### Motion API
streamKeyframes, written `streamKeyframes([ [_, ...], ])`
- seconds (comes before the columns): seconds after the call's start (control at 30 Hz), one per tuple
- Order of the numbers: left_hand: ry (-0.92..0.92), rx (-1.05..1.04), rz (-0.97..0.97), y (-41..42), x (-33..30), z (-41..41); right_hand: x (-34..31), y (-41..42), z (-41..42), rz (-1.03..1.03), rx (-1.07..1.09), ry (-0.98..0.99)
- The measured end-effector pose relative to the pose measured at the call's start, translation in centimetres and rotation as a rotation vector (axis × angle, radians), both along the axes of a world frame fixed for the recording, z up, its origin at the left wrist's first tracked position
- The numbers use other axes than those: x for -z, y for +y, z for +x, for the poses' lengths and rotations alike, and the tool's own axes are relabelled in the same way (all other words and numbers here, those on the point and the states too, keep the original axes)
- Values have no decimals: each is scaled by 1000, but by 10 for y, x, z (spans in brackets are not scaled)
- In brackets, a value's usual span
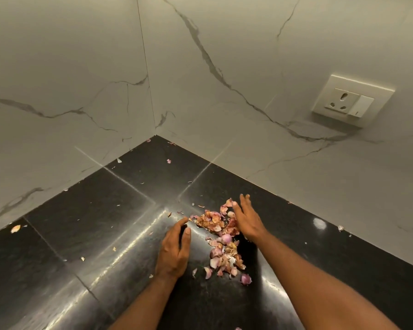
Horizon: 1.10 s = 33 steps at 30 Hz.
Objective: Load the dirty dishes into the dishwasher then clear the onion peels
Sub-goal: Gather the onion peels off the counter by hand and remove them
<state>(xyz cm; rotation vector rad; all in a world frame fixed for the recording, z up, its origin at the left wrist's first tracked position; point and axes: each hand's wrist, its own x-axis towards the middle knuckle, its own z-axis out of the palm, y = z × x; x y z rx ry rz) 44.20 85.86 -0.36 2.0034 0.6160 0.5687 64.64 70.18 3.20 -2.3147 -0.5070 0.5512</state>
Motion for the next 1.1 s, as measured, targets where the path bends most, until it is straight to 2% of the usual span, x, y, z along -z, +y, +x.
streamKeyframes([
  [0.13,-8,17,0,1,1,1,0,23,-16,103,-129,53],
  [0.3,-3,51,17,0,-2,2,-1,4,-78,244,-134,14],
  [0.4,-6,75,46,1,1,2,-6,-22,-95,298,-230,-172],
  [0.47,3,82,51,0,4,3,-5,-39,-94,449,-126,-319],
  [0.5,7,80,48,0,4,3,-3,-48,-91,531,-7,-346],
  [0.57,9,66,37,0,3,2,-2,-66,-78,567,244,-393],
  [0.63,13,58,38,-2,1,1,4,-85,-61,363,403,-397],
  [0.67,15,59,38,-2,0,1,9,-92,-55,205,417,-327],
  [0.73,18,57,37,-3,-2,1,22,-97,-51,-69,340,-208],
  [0.8,8,50,32,-3,-3,1,33,-89,-62,-173,207,-256],
  [0.9,-3,50,32,-5,-5,1,34,-62,-88,-17,100,-264],
  [0.97,-7,49,26,-5,-5,1,29,-46,-102,83,55,-188],
  [1.03,-15,47,17,-4,-6,1,21,-36,-108,270,48,-126],
  [1.1,-16,50,11,-4,-6,0,14,-33,-110,386,91,-223],
])
